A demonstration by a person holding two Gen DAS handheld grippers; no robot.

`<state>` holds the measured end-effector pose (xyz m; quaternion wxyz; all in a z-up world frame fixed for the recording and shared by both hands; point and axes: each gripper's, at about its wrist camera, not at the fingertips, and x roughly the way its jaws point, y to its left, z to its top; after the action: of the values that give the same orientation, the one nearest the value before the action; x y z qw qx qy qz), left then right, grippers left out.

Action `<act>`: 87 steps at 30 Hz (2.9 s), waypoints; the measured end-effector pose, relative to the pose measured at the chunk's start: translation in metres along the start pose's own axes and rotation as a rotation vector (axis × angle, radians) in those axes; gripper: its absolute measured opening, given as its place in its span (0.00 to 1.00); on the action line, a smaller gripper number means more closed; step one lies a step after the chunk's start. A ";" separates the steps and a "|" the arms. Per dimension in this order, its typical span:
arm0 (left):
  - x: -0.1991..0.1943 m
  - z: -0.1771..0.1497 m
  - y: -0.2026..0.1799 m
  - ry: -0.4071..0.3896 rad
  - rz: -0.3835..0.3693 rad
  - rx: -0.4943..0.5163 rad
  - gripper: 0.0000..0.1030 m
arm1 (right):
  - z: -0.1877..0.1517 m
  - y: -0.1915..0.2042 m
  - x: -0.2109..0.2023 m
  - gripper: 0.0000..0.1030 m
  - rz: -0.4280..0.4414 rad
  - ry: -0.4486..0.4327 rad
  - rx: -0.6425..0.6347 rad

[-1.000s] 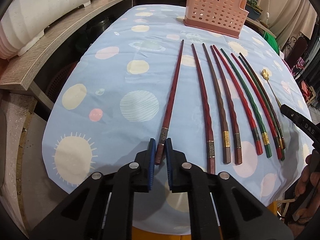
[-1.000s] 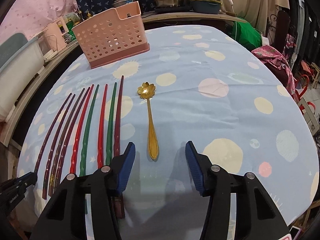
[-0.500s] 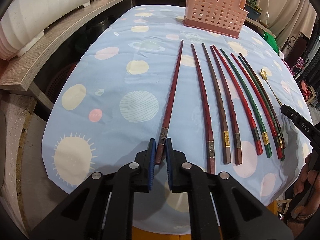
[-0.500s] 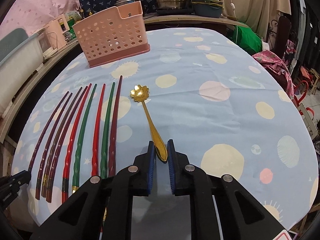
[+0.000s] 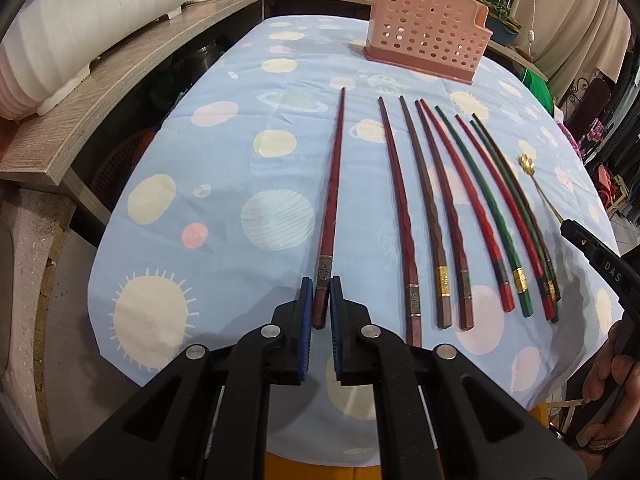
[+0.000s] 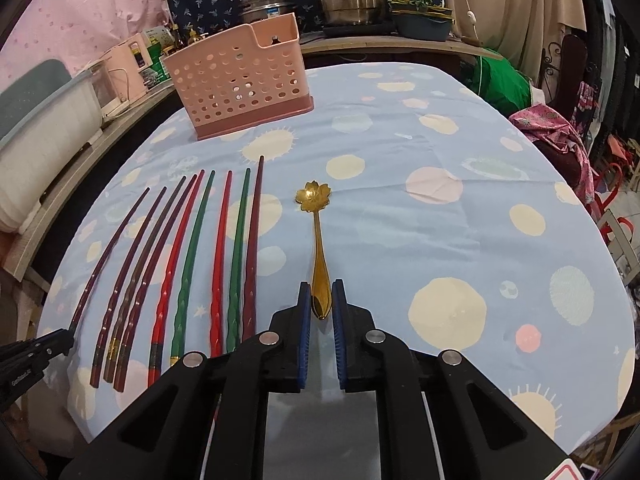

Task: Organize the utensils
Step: 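Lift the chopstick with the left tool and drop it into the pink holder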

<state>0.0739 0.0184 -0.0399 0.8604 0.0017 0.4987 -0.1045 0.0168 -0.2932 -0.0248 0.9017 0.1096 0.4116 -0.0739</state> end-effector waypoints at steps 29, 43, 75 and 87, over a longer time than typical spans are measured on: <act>-0.084 0.117 -0.001 -0.304 -0.009 0.000 0.07 | 0.084 -0.021 -0.040 0.02 0.054 -0.173 0.060; -0.114 0.210 -0.014 -0.462 0.004 0.017 0.07 | 0.161 -0.004 -0.028 0.02 0.147 -0.239 0.047; -0.084 0.352 -0.070 -0.705 -0.066 -0.030 0.07 | 0.264 0.011 0.065 0.02 0.177 -0.199 0.086; -0.080 0.338 -0.056 -0.692 -0.045 -0.050 0.43 | 0.258 0.017 0.056 0.11 0.175 -0.215 0.087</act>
<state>0.3155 -0.0587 0.2048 0.9758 -0.0658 0.1796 -0.1058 0.2447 -0.3463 0.0996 0.9380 0.1757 0.2978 -0.0241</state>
